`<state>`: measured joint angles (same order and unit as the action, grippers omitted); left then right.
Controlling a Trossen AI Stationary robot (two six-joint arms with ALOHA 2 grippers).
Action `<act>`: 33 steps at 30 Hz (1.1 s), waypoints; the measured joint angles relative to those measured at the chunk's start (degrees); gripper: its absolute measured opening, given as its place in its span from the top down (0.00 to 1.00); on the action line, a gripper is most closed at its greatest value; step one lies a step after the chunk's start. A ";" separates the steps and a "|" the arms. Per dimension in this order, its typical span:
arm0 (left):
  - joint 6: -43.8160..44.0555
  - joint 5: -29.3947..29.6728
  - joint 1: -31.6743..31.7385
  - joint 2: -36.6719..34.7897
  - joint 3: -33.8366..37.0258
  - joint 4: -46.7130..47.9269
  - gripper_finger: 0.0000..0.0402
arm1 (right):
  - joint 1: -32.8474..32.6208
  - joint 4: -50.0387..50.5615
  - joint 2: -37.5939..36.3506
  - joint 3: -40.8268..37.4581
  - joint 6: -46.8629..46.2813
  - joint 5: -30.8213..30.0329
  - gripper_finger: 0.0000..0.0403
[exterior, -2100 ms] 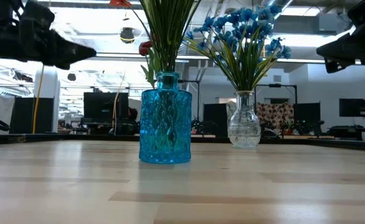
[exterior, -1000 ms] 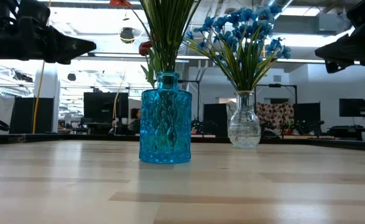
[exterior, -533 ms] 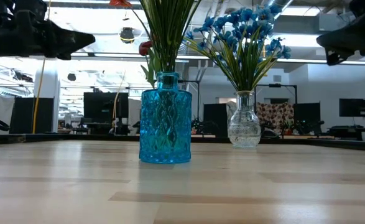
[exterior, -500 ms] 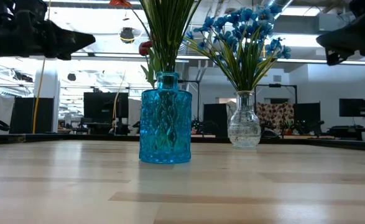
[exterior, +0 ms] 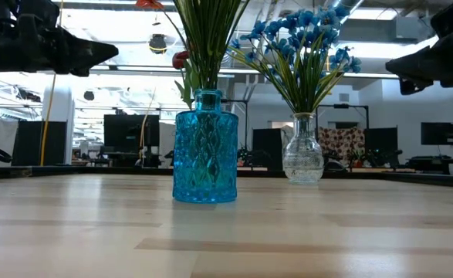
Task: Sort flowers into vase by color
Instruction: Return to Home Position
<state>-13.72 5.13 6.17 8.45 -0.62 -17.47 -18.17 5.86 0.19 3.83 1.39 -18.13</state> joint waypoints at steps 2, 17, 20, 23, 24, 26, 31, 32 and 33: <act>-0.02 0.00 0.00 0.00 0.00 0.00 0.85 | 0.00 -2.40 0.00 -0.81 1.14 0.00 0.88; -0.63 -0.29 0.00 0.00 0.02 0.01 0.85 | 11.85 -9.96 0.19 -3.39 5.56 0.09 0.88; -0.66 -0.33 0.00 0.00 0.02 0.19 0.85 | 14.20 -9.68 0.24 -3.42 4.65 1.38 0.88; -0.83 -0.31 0.00 0.00 0.02 1.34 0.85 | 15.43 -9.54 0.24 -3.43 4.63 1.62 0.88; -1.03 -0.31 0.00 0.00 0.03 2.26 0.85 | 15.62 -9.54 0.24 -3.43 4.63 1.60 0.88; -1.24 -0.31 0.00 0.02 0.04 4.23 0.85 | 15.89 -9.45 0.24 -3.44 4.61 1.60 0.88; -0.88 -0.31 0.00 0.02 0.04 7.52 0.85 | 16.06 -9.32 0.24 -3.47 4.43 1.64 0.88; -0.87 -0.31 0.00 0.02 0.04 8.12 0.85 | 16.06 -9.32 0.24 -3.47 4.43 1.64 0.88; -0.84 -0.31 0.00 0.02 0.04 8.48 0.85 | 16.06 -9.31 0.24 -3.47 4.44 1.65 0.88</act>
<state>-14.55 4.82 6.17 8.47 -0.58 -8.99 -2.11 -3.46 0.43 0.36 5.83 -16.48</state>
